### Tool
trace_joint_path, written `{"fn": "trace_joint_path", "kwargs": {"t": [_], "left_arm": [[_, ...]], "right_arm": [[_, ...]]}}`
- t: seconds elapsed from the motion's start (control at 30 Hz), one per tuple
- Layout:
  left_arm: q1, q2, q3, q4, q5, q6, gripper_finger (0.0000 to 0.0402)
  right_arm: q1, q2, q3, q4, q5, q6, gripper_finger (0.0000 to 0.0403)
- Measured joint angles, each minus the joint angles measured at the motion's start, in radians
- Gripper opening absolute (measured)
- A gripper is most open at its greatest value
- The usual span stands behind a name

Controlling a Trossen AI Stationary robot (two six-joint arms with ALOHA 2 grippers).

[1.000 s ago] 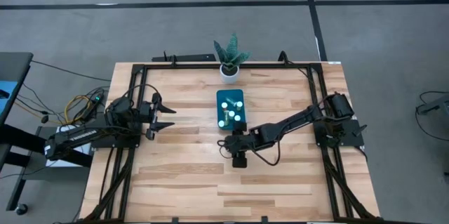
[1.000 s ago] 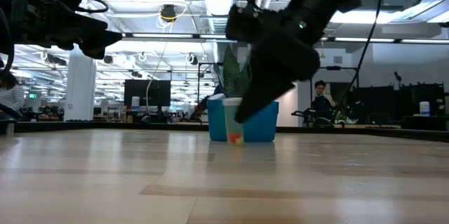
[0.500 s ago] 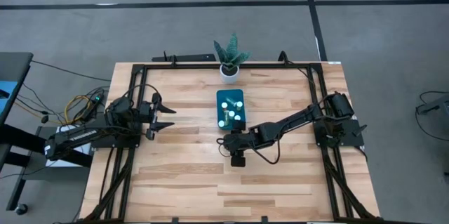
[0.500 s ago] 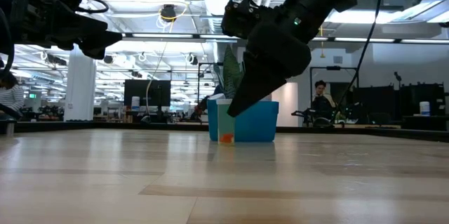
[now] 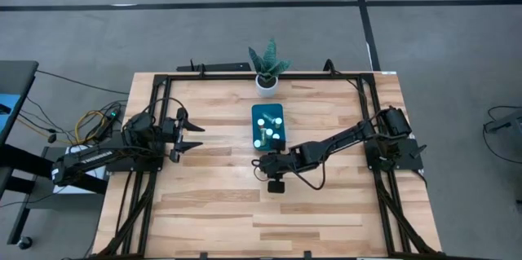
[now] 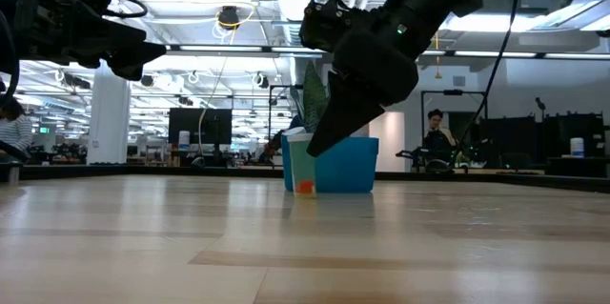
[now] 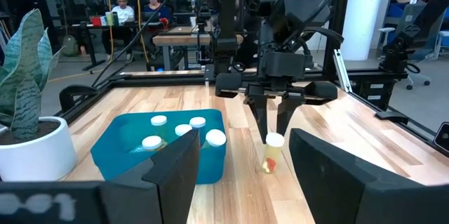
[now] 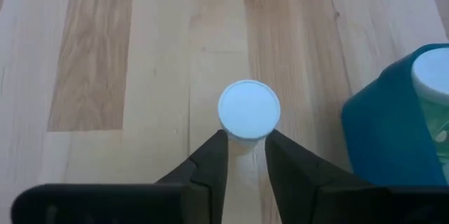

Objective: Pick and place pill bottles into a basket
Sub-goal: Put the yellow pill bottle into the bin

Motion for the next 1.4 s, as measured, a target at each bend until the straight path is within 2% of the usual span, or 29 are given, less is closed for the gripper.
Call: {"fn": "trace_joint_path", "kwargs": {"t": [1.1, 1.4], "left_arm": [[0.000, 0.000, 0.000, 0.000, 0.000, 0.000, 0.0213], [0.000, 0.000, 0.000, 0.000, 0.000, 0.000, 0.0213]], "right_arm": [[-0.006, 0.000, 0.000, 0.027, -0.004, -0.002, 0.0088], [-0.006, 0.000, 0.000, 0.029, -0.004, -0.001, 0.0137]]}}
